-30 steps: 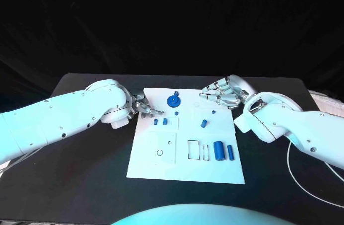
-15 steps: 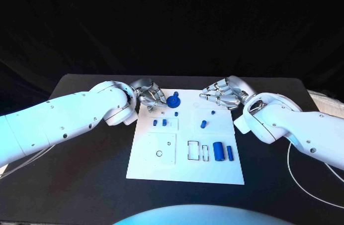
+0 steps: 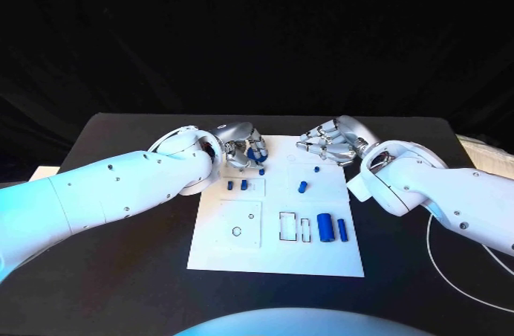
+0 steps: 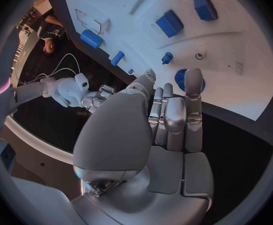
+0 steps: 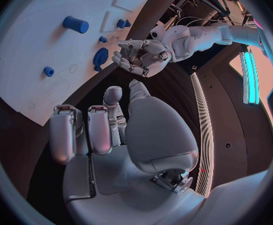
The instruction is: Assemble the parts on the task board
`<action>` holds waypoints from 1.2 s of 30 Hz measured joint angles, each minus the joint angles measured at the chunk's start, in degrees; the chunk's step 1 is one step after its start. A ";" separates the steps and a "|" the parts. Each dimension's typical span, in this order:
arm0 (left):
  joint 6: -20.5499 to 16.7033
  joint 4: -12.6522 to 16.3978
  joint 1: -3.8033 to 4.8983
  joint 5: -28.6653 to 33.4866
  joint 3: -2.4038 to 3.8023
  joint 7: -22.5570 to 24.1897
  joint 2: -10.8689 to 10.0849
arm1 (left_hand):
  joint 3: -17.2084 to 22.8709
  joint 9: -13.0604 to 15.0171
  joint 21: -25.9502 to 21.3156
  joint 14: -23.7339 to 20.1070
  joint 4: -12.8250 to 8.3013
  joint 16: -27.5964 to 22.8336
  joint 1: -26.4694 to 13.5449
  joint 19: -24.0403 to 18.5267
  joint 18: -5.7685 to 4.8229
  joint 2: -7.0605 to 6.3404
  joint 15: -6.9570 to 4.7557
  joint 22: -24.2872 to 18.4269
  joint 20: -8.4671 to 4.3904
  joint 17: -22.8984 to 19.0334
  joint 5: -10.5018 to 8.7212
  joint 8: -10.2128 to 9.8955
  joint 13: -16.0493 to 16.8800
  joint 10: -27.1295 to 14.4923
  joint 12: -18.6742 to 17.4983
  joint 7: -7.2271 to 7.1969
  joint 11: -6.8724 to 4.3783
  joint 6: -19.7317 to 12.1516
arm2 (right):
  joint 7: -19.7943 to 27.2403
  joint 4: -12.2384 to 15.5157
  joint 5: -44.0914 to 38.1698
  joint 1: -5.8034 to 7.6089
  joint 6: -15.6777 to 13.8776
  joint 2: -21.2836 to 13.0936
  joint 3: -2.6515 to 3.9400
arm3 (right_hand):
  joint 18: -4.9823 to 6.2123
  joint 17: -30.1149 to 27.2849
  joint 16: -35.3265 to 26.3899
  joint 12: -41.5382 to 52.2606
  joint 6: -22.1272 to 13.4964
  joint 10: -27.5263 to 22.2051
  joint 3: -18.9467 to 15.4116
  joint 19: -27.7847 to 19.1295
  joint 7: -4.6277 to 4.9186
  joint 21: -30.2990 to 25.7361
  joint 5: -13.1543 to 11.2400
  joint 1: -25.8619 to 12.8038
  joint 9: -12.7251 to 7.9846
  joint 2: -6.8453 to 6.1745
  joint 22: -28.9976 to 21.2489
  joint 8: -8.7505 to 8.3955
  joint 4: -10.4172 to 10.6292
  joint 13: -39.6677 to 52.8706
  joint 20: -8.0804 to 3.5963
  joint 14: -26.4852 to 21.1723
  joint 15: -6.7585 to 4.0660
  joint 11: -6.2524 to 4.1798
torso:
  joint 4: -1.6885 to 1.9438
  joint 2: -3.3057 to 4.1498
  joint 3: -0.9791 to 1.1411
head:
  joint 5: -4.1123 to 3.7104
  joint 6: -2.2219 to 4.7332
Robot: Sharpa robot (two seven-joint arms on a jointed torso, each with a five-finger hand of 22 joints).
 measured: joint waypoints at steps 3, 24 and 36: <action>0.38 -0.53 -0.26 -2.47 -0.08 0.10 0.73 | 0.32 -1.04 8.76 2.42 -0.01 5.74 0.00 4.21 -1.82 0.00 -0.08 6.83 -0.18 6.44 0.00 -1.03 -1.59 1.35 -1.67 -0.14 -0.11 1.16 | 0.00 0.00 0.00 0.00 0.00 0.06 0.00 | 0.00 -0.06 0.00 -0.23 0.00 0.00 0.00 0.00 0.00 0.00 0.34 0.00 0.00 0.00 0.00 0.00 0.00 -0.04 0.00 0.00 0.00 0.00 | 0.02 -0.01 0.00 | -0.01 0.01; 5.09 -3.88 -1.17 -10.29 -0.16 -2.21 4.27 | 4.20 -3.42 18.56 2.70 -1.19 8.44 0.79 7.70 -2.69 0.33 -0.35 15.35 -0.73 7.84 0.00 -3.23 -5.24 5.99 -6.09 -0.45 -0.63 4.95 | 0.00 0.04 0.01 -0.02 0.08 0.30 0.00 | 0.00 -0.05 0.00 -0.23 -0.01 0.00 0.00 0.00 -0.01 0.00 0.34 0.00 0.00 0.00 0.00 0.00 0.00 -0.12 0.00 0.00 0.00 0.00 | 0.03 -0.03 -0.01 | -0.15 -0.26; 6.55 -4.86 -1.18 -11.31 -0.04 -4.29 5.11 | 7.11 -4.11 20.19 2.70 -2.05 8.44 1.07 7.95 -3.54 0.16 -0.35 16.86 -0.65 7.19 0.00 -4.20 -5.86 7.29 -7.74 -0.35 -0.54 5.89 | 0.04 0.10 0.01 -0.02 0.11 0.29 0.00 | 0.00 -0.05 0.00 -0.23 -0.01 0.01 0.00 0.00 -0.01 0.00 0.34 0.00 0.00 0.00 0.00 0.00 0.00 -0.12 0.00 0.00 0.00 0.00 | 0.08 -0.09 -0.03 | -0.24 -0.54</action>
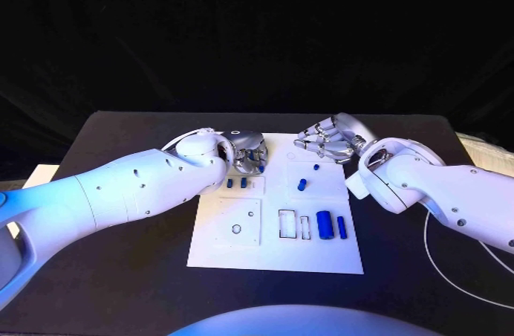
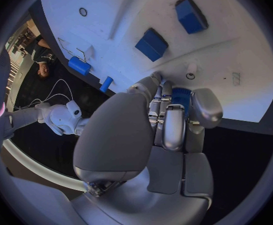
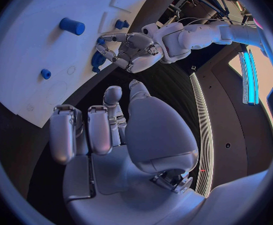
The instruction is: Assemble the parts on the task board
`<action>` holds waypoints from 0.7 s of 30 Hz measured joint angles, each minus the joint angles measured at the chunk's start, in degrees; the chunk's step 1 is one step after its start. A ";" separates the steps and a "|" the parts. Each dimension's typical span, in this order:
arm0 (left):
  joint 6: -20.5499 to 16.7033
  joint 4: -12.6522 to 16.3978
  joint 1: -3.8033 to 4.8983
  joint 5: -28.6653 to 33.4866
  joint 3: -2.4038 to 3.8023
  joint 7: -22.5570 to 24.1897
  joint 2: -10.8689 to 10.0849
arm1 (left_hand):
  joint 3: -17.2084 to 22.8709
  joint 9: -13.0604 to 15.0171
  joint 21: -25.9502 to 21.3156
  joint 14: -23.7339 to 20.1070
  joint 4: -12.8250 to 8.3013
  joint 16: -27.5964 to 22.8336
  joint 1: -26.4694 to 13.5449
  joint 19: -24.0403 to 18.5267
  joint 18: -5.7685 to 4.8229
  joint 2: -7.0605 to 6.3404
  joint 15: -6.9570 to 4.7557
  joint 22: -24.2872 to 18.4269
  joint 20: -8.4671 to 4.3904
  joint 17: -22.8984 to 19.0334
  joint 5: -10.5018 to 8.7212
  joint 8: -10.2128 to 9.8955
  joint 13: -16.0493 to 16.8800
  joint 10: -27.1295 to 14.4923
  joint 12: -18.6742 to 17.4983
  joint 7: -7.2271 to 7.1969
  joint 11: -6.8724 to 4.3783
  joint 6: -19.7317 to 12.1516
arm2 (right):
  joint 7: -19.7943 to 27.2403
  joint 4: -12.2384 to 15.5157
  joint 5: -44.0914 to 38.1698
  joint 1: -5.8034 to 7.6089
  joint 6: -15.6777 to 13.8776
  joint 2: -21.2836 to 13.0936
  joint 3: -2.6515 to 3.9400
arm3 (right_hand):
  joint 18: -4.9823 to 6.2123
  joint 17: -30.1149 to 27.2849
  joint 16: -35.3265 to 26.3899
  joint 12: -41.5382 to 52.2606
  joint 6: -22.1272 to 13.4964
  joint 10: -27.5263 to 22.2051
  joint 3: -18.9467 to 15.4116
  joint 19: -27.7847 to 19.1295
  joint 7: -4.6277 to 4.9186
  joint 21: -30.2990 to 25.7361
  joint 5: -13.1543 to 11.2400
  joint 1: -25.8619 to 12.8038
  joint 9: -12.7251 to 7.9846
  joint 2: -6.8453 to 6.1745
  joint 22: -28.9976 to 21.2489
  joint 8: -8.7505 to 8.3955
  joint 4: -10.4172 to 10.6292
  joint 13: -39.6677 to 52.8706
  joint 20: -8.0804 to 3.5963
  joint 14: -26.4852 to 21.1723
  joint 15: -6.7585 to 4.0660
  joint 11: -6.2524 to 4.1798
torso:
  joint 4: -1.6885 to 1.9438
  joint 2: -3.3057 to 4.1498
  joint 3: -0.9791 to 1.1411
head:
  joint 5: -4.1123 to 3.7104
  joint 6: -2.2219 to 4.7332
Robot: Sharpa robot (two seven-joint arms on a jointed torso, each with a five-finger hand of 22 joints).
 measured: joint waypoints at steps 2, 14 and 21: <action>0.18 -0.08 0.02 -0.09 0.05 -0.25 0.16 | 0.85 -0.09 0.61 0.00 -0.20 -0.12 0.00 0.25 0.00 0.00 0.00 0.45 -0.17 -0.32 0.00 0.00 -0.08 0.70 -0.21 -0.01 -0.09 0.39 | 0.04 0.04 0.00 0.00 0.00 0.00 0.00 | 0.00 0.00 0.00 0.00 0.00 0.00 0.00 0.00 0.00 0.00 0.23 0.00 0.00 0.00 0.00 0.00 0.00 0.00 0.00 0.00 0.00 0.00 | 0.01 0.00 0.00 | -0.05 -0.02; 0.34 -0.72 0.00 -0.02 0.15 -0.57 0.79 | 4.68 -0.46 1.79 -0.01 -1.70 -0.33 0.04 0.45 0.00 0.04 -0.41 1.88 -0.37 -1.08 0.00 -0.32 0.11 3.04 -1.09 -0.31 -0.62 2.12 | 0.19 0.20 0.00 0.00 -0.01 0.02 0.00 | 0.00 0.00 0.00 0.00 0.00 0.00 0.00 0.00 0.00 0.00 0.23 0.22 0.05 0.22 0.00 0.00 0.00 0.01 0.00 0.00 0.00 0.00 | -0.03 -0.01 0.01 | -0.04 -0.05; 0.40 -0.64 -0.03 0.39 0.14 -0.55 0.74 | 5.45 -0.84 2.15 -0.01 -2.17 -0.33 -0.83 0.45 0.01 -0.83 -0.41 2.23 -0.37 -1.34 0.00 -1.13 0.14 3.12 -2.16 -0.31 -0.70 2.12 | 0.26 0.25 0.02 0.00 -0.02 -0.03 0.00 | 0.00 0.00 0.00 0.00 0.00 0.00 0.00 0.00 0.00 0.00 0.23 0.22 0.04 0.22 0.00 0.00 0.00 0.01 0.00 0.00 0.00 0.00 | -0.01 -0.05 0.04 | -0.04 -0.05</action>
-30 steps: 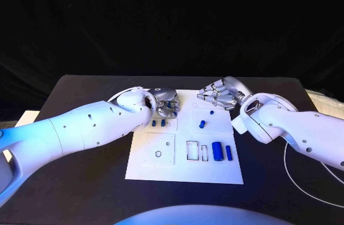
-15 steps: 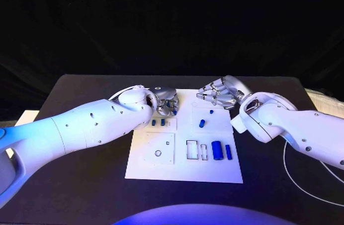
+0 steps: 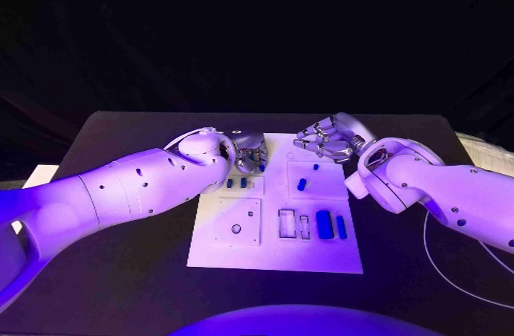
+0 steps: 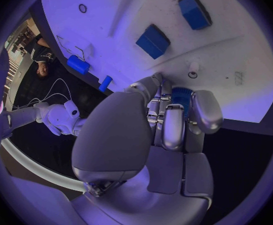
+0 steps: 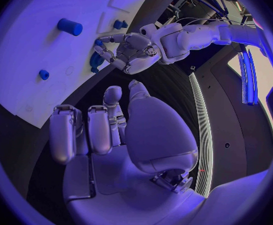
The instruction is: Assemble the parts on the task board
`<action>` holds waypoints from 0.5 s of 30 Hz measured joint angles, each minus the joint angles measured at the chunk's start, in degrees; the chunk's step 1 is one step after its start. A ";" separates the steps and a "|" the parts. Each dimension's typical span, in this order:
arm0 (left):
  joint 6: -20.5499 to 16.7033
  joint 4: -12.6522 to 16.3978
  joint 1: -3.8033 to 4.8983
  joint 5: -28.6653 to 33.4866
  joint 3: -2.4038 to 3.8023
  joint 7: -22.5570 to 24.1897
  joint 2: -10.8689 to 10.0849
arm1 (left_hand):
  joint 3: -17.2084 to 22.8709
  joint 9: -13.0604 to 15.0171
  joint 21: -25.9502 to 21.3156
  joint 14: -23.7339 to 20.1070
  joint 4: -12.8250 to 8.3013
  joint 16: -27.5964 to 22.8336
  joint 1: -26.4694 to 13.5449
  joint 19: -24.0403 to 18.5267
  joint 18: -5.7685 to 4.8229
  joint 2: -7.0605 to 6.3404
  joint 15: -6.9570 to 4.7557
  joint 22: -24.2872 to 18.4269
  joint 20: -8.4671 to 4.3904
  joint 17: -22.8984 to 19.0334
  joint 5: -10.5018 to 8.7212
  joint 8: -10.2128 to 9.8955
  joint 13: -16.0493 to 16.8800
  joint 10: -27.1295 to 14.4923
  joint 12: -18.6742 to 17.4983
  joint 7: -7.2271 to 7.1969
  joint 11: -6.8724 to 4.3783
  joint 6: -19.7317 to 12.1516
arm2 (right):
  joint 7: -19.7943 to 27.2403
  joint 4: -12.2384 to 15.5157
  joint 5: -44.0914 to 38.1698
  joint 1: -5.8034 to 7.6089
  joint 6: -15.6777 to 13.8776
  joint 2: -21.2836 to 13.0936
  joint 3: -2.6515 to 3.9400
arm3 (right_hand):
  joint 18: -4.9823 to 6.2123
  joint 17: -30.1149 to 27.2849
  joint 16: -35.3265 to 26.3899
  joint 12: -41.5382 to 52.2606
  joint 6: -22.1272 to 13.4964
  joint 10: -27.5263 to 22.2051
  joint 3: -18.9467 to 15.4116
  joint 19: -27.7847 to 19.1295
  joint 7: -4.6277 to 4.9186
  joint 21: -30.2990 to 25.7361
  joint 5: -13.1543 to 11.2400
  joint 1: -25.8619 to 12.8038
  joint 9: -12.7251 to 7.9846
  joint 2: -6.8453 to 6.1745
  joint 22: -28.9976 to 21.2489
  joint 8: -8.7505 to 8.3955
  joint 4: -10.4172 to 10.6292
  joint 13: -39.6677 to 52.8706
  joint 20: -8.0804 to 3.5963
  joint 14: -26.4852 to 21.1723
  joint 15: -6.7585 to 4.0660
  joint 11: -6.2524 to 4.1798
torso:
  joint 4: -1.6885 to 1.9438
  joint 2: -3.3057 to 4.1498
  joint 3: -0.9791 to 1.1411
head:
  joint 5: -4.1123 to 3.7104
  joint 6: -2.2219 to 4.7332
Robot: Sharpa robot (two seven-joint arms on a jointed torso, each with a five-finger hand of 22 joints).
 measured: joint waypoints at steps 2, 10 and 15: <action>0.00 0.00 0.00 0.14 0.00 0.00 -0.01 | 0.16 -0.01 0.00 0.00 0.17 0.00 -0.18 0.00 -0.01 0.02 0.00 0.08 0.00 -0.17 0.00 0.00 0.00 0.00 -0.04 0.00 0.00 0.00 | 0.01 0.01 0.01 0.00 0.00 -0.01 0.00 | 0.00 0.00 0.00 0.00 0.00 0.00 0.00 0.00 0.00 0.00 0.00 0.00 0.00 0.00 0.00 0.00 0.00 0.00 0.00 0.00 0.00 0.00 | -0.01 0.00 -0.01 | 0.02 0.02; -0.39 0.41 -0.11 1.97 0.01 -0.25 -0.56 | 1.23 -0.03 0.67 0.02 -0.29 0.00 -1.78 0.21 0.00 0.68 -0.43 0.80 -0.21 -1.06 0.01 0.02 0.35 2.09 -0.09 -0.31 -0.40 2.16 | 0.05 0.02 0.02 0.00 -0.01 0.02 0.00 | 0.00 0.00 0.00 0.00 -0.06 0.00 0.00 0.00 -0.06 0.00 0.00 0.00 0.00 0.00 0.00 0.00 0.00 0.00 0.00 0.00 0.00 0.00 | -0.06 0.04 0.00 | 0.12 0.17; -1.18 1.73 -0.48 5.29 0.64 -0.93 -1.89 | 2.37 0.14 0.67 0.02 -1.24 -0.22 -2.01 0.41 -0.01 0.90 -0.42 0.88 -0.41 -1.49 0.23 0.41 0.64 3.17 -0.09 -0.49 -0.51 3.01 | 0.07 -0.03 0.03 0.00 -0.01 0.08 0.00 | 0.00 0.00 0.00 0.00 -0.07 0.00 0.00 0.00 -0.06 0.00 0.00 0.00 -0.01 0.00 0.00 0.00 0.00 0.00 0.00 0.00 0.00 0.00 | -0.04 0.07 -0.04 | -0.06 0.19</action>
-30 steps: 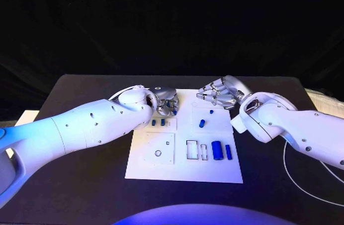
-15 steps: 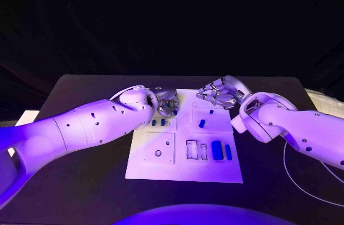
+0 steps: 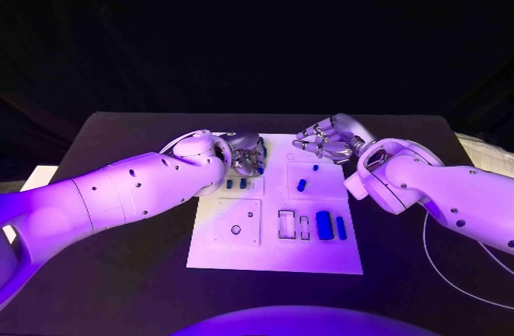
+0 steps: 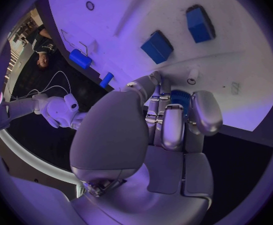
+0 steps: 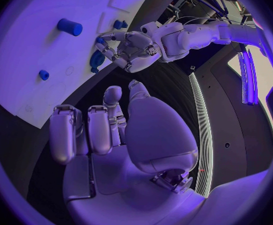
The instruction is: Assemble the parts on the task board
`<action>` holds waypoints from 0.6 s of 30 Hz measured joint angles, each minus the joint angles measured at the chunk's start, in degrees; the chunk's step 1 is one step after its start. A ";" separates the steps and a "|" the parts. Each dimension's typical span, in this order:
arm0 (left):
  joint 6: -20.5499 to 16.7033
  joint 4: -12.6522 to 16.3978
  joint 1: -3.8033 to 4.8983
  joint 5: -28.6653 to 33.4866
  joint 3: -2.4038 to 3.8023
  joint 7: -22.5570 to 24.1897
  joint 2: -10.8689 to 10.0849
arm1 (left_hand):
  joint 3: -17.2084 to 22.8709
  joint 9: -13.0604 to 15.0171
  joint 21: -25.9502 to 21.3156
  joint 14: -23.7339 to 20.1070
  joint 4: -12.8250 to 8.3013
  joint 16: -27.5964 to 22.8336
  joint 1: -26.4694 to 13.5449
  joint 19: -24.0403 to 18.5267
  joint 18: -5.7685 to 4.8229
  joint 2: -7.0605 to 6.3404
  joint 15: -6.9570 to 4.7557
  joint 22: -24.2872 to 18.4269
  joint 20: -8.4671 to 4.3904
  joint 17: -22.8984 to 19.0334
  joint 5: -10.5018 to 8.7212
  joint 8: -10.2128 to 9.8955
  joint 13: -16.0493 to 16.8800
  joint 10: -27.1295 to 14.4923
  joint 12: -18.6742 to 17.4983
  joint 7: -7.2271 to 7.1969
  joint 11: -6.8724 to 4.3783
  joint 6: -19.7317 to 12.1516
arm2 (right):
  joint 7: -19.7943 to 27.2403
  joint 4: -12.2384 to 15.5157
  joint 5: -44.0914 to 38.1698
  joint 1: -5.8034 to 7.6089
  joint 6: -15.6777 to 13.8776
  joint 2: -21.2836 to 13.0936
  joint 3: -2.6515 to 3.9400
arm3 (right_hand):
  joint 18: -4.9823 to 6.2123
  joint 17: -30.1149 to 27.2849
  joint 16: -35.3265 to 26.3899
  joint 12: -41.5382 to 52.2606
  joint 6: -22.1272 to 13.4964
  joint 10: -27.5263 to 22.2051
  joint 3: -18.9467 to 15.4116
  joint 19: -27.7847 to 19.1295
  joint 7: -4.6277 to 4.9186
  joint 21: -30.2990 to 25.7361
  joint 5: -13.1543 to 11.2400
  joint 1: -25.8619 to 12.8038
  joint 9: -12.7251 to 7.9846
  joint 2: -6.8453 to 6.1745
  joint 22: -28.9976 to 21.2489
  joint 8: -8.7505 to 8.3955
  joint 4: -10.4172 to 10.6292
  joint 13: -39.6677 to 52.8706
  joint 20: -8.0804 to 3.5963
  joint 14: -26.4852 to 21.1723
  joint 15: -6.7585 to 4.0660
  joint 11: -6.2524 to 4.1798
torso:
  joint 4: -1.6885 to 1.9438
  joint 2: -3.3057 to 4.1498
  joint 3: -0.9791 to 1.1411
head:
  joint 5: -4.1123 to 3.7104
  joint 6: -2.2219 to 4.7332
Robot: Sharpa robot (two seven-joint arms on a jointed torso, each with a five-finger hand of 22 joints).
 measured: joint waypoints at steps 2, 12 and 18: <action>-0.49 0.69 0.01 1.70 0.54 -0.40 -0.71 | 0.20 0.03 0.00 0.00 -0.06 -0.02 -0.08 0.00 0.00 0.08 0.00 0.06 0.00 -0.16 0.00 0.01 0.00 0.03 0.00 0.18 -0.03 0.19 | 0.00 -0.01 0.00 0.00 0.00 0.01 0.00 | 0.00 0.00 0.00 0.00 0.00 0.00 0.00 0.00 0.00 0.00 0.00 0.00 0.00 0.00 0.00 0.00 0.00 0.00 0.00 0.00 0.00 0.00 | 0.02 -0.02 -0.02 | -0.03 0.01; -2.65 4.78 1.25 9.12 2.25 -2.18 -6.12 | 0.54 0.33 0.74 0.00 -0.41 -0.42 -0.67 0.20 -0.67 0.08 -0.40 0.75 -0.21 -0.97 -0.01 -0.02 0.15 0.62 0.00 0.18 -0.21 0.77 | 0.01 -0.06 0.02 0.00 0.00 -0.09 0.00 | 0.00 0.00 0.00 0.00 0.00 0.00 0.00 0.00 0.00 0.00 0.00 0.00 -0.01 0.00 0.00 0.00 0.00 0.00 0.00 0.00 0.00 0.00 | 0.19 -0.20 0.02 | 0.02 0.16; -2.45 5.69 1.69 11.56 2.36 -2.37 -8.92 | 0.54 0.32 0.74 0.00 -0.41 -0.44 -0.66 0.20 -0.68 0.08 -0.40 0.77 -0.21 -1.02 -0.07 0.19 0.14 0.82 0.00 -0.02 -0.40 0.98 | 0.01 -0.05 0.03 0.00 0.00 -0.21 0.00 | 0.00 0.00 0.00 0.00 0.00 0.00 0.00 0.00 0.00 0.00 0.00 0.00 -0.01 0.00 0.00 0.00 0.00 0.00 0.00 0.00 0.00 0.00 | 0.31 -0.25 0.01 | 0.21 0.40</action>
